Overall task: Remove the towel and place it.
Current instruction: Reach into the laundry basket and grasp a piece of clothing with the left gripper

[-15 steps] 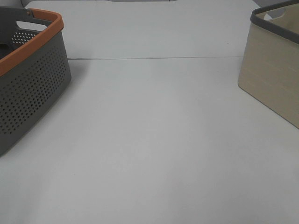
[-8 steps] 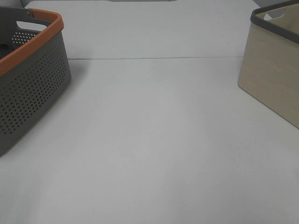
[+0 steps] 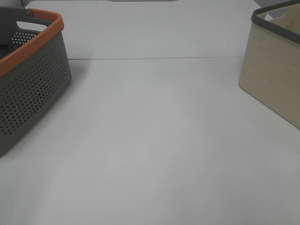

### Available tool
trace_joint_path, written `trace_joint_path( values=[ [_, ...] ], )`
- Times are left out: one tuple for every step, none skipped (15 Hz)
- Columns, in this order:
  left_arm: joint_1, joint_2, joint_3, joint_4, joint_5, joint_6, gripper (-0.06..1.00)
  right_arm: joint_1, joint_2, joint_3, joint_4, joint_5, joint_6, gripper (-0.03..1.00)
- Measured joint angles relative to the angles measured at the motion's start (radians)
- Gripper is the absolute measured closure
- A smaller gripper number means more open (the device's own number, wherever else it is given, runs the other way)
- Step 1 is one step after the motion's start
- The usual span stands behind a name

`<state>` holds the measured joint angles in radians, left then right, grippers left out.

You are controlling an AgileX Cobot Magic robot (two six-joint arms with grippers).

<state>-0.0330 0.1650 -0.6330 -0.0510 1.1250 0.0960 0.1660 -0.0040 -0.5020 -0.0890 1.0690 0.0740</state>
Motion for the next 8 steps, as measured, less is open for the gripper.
trace_joint_path(
  values=[
    [0.0,0.074,-0.059,-0.003,0.034,0.016,-0.04,0.0,0.0,0.0,0.0,0.0,0.0,0.41],
    [0.0,0.161,-0.125,-0.007,0.071,0.039,-0.04,0.0,0.0,0.0,0.0,0.0,0.0,0.41],
    [0.0,0.238,-0.18,-0.012,0.086,0.073,-0.04,0.0,0.0,0.0,0.0,0.0,0.0,0.41],
    [0.0,0.281,-0.209,-0.012,0.088,0.093,-0.04,0.0,0.0,0.0,0.0,0.0,0.0,0.41],
    [0.0,0.352,-0.257,-0.012,0.088,0.13,-0.04,0.0,0.0,0.0,0.0,0.0,0.0,0.41],
    [0.0,0.496,-0.365,-0.012,0.091,0.184,-0.04,0.0,0.0,0.0,0.0,0.0,0.0,0.41],
    [0.0,0.557,-0.424,-0.012,0.092,0.224,-0.04,0.0,0.0,0.0,0.0,0.0,0.0,0.41],
    [0.0,0.584,-0.447,-0.012,0.092,0.253,-0.04,0.0,0.0,0.0,0.0,0.0,0.0,0.41]
  ],
)
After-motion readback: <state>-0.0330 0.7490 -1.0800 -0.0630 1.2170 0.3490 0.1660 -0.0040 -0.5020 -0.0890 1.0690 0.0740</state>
